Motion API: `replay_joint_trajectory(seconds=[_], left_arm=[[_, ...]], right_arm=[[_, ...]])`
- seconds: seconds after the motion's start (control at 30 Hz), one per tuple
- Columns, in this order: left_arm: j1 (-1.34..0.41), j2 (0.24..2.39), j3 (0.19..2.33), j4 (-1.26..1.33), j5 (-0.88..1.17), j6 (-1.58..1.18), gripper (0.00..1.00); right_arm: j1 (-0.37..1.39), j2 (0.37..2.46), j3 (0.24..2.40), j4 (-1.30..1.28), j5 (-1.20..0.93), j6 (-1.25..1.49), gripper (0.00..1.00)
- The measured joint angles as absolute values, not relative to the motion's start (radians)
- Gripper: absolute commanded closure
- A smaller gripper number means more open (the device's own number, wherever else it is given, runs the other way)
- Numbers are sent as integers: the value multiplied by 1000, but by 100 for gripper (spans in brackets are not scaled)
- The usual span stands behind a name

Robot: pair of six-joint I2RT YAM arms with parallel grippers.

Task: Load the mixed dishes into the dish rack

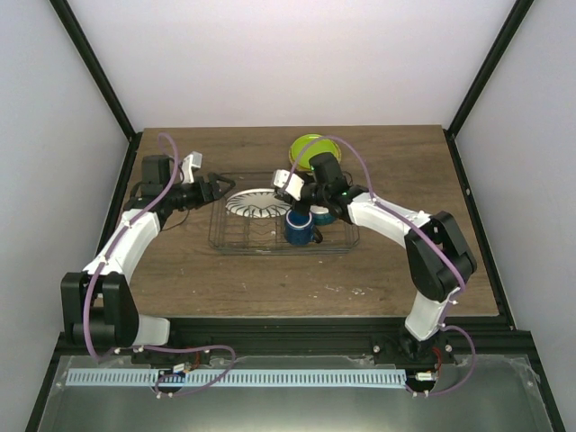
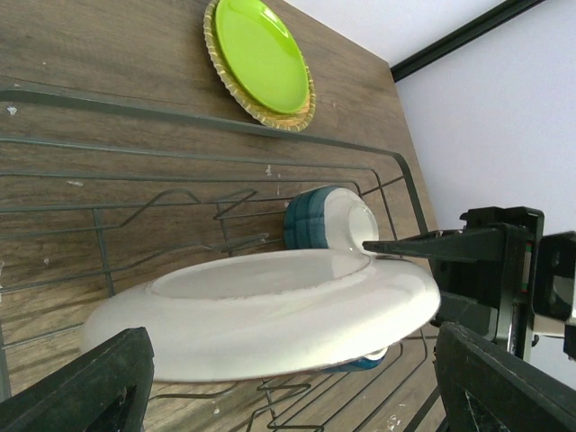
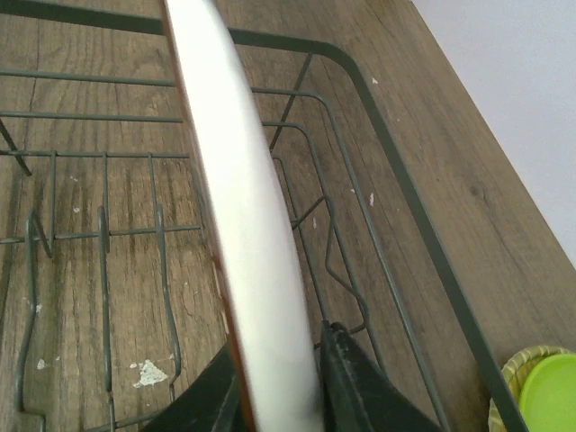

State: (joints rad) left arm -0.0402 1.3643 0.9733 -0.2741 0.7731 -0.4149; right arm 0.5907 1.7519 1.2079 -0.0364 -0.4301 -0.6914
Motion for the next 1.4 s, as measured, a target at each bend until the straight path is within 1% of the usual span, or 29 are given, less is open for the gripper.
replay_joint_trajectory(seconds=[0.1,0.27,0.47,0.53,0.57,0.67,0.7,0.73,0.83,0.87,0.9,1.0,1.1,1.17,1.23,1.4], left_arm=[[-40,1364,973,-274,773,-416,13],[-40,1364,974,-278,772,-416,13],[-40,1362,1015,-300,772,-416,13],[-40,1361,1037,-312,772,-416,13],[-40,1361,1047,-317,771,-416,13],[-40,1363,1115,-353,768,-416,12],[-40,1369,1153,-369,768,-415,12],[-40,1381,1202,-385,766,-414,11],[-45,1455,1398,-431,762,-403,10],[-47,1507,1507,-464,762,-397,10],[-49,1551,1584,-476,757,-387,10],[-60,1776,1950,-589,741,-355,10],[-75,2058,2366,-712,722,-328,9],[-84,2215,2558,-752,720,-321,9],[-91,2302,2585,-768,723,-321,9],[-109,2354,2392,-755,726,-329,9]], right_arm=[[599,1751,1210,-32,-437,-685,68],[605,1737,1208,-31,-437,-679,57],[605,1661,1182,-30,-431,-674,56],[605,1634,1170,-35,-423,-673,48],[605,1626,1167,-38,-419,-670,46],[606,1590,1162,-68,-381,-664,43],[606,1575,1162,-81,-355,-661,43],[606,1560,1161,-90,-331,-657,38],[606,1517,1158,-99,-239,-635,20],[604,1502,1158,-97,-196,-631,15],[603,1494,1158,-94,-166,-616,13],[586,1488,1162,-92,-77,-570,7],[560,1490,1167,-102,-15,-510,4],[539,1488,1170,-112,16,-461,4],[524,1479,1170,-123,36,-416,3],[512,1431,1169,-133,75,-337,0]])
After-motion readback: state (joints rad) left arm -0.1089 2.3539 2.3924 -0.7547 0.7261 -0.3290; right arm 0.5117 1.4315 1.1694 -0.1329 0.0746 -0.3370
